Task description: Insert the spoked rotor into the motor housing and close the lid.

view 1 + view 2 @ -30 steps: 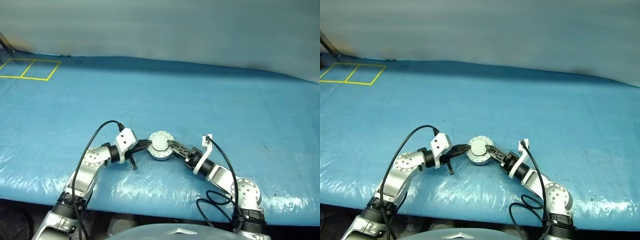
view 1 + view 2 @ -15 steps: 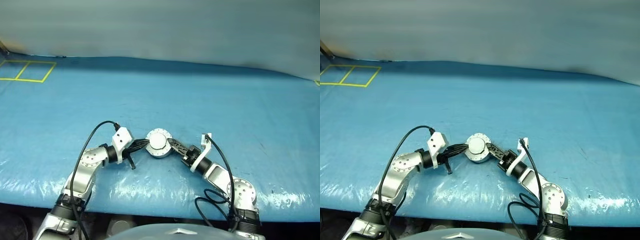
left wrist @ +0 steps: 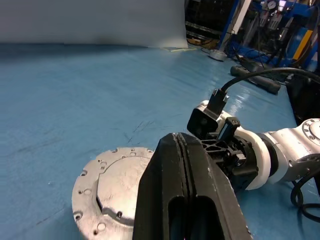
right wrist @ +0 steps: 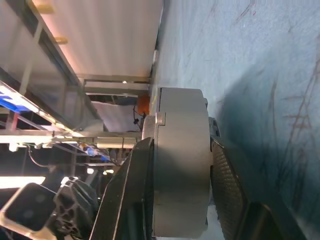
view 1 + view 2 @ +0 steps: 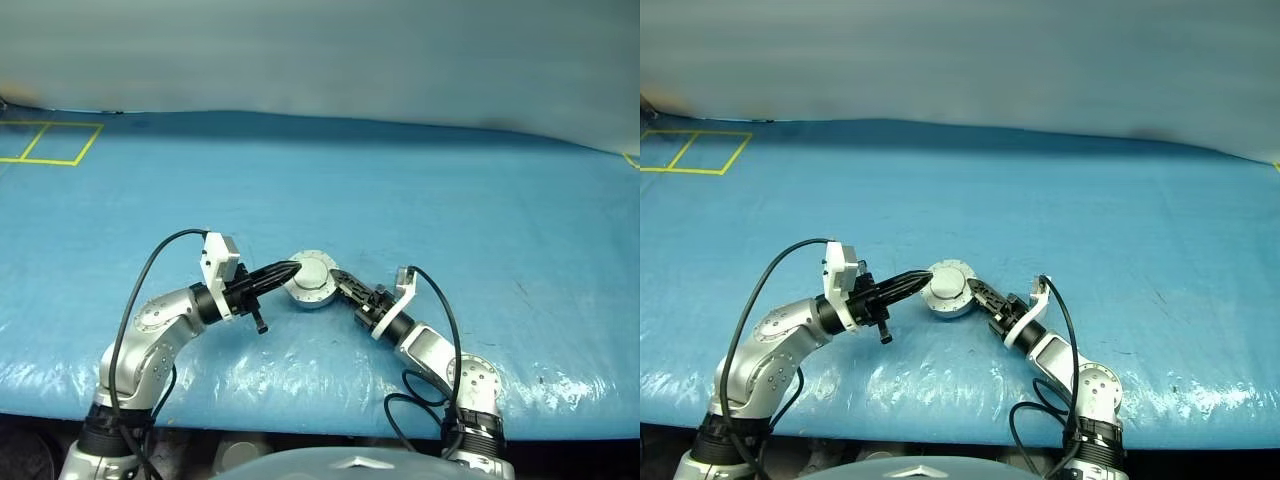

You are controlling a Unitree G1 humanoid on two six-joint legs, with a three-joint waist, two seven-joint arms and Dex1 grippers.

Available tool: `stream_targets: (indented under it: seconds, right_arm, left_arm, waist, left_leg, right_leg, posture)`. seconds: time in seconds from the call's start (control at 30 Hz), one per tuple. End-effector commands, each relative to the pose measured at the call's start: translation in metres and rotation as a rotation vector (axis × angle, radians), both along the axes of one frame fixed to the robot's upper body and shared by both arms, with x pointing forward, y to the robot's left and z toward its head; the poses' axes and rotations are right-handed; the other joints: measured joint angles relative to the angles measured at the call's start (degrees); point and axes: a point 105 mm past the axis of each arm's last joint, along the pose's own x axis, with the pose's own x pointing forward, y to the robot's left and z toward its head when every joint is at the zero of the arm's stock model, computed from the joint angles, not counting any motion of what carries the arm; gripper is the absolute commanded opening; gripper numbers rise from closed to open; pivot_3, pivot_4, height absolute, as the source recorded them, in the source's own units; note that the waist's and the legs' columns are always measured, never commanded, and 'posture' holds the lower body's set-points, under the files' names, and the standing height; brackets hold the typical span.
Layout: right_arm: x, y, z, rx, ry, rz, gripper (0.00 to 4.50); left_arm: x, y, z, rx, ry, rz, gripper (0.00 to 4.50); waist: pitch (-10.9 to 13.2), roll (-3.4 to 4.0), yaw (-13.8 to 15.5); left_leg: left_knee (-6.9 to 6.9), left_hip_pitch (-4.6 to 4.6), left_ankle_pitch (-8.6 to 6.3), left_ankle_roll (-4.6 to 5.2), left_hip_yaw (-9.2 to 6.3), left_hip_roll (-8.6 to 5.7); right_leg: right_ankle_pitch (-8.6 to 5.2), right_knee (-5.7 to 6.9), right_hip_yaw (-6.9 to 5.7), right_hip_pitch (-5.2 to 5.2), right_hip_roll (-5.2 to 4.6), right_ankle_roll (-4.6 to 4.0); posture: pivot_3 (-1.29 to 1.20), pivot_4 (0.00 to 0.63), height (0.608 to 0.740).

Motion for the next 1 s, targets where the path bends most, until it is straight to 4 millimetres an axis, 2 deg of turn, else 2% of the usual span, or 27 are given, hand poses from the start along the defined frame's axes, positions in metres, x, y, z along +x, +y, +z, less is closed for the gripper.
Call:
stream_targets:
  seconds: [0.03,0.07,0.2,0.37,0.57,0.73,0.87,1.0]
  right_arm:
    - [0.007,0.005,0.05,0.158,-0.176,-0.008,1.23]
    - [0.007,0.007,0.056,0.164,-0.201,0.002,1.23]
    - [0.006,0.013,0.076,0.189,-0.264,0.026,1.23]
    - [0.002,0.021,0.089,0.205,-0.306,0.074,1.23]
    - [-0.001,0.027,0.089,0.184,-0.306,0.109,1.23]
    - [-0.002,0.028,0.09,0.166,-0.314,0.125,1.23]
    - [-0.004,0.03,0.091,0.152,-0.321,0.143,1.23]
    - [-0.004,0.032,0.091,0.136,-0.319,0.15,1.23]
  left_arm:
    - [-0.001,0.012,0.006,-0.088,0.038,0.068,0.0]
    - [-0.003,0.015,0.002,-0.098,0.058,0.085,0.0]
    - [-0.008,0.021,-0.001,-0.2,0.138,0.116,0.86]
    - [-0.01,0.022,-0.001,-0.33,0.207,0.127,2.42]
    - [-0.008,0.018,0.001,-0.433,0.237,0.14,4.43]
    - [-0.003,0.006,-0.005,-0.486,0.298,0.112,4.48]
    - [0.005,-0.009,0.003,-0.551,0.299,0.063,4.48]
    - [0.005,-0.026,0.021,-0.637,0.277,-0.016,4.48]
  waist:
    - [0.0,0.02,0.0]
    - [0.0,0.03,-0.1]
    - [0.1,0.06,0.0]
    - [0.1,0.11,0.0]
    - [0.1,0.12,0.1]
    - [0.1,0.12,0.1]
    - [0.1,0.11,0.2]
    - [0.1,0.11,0.1]
  left_leg:
    - [0.01,-0.02,0.0,0.0,0.01,0.0]
    - [0.01,-0.02,0.0,0.0,0.02,0.0]
    - [0.0,-0.03,0.0,0.0,0.01,0.01]
    - [0.05,-0.02,0.0,0.0,0.01,0.01]
    - [0.06,-0.03,0.0,0.0,0.02,-0.01]
    - [0.08,-0.03,0.0,0.0,0.01,0.0]
    - [0.18,-0.05,0.0,0.0,0.03,-0.03]
    - [0.18,-0.05,0.0,0.0,0.05,-0.04]
  right_leg:
    - [0.01,-0.01,0.01,-0.02,0.0,0.01]
    - [0.02,-0.01,0.01,-0.02,0.0,0.03]
    - [0.01,-0.01,0.01,-0.03,0.01,0.02]
    - [0.01,0.0,0.01,-0.02,0.01,0.01]
    - [0.05,-0.01,0.02,-0.01,0.01,-0.04]
    - [0.05,0.02,0.02,0.0,0.02,-0.04]
    - [0.05,0.01,0.03,0.02,0.01,-0.02]
    - [0.18,0.01,0.07,0.02,0.01,-0.08]
  posture:
    - [0.0,0.15,0.74]
    - [0.0,0.15,0.74]
    - [0.0,0.15,0.74]
    - [0.0,0.15,0.74]
    - [0.0,0.15,0.74]
    - [0.0,0.15,0.74]
    - [0.0,0.15,0.74]
    - [0.0,0.15,0.74]
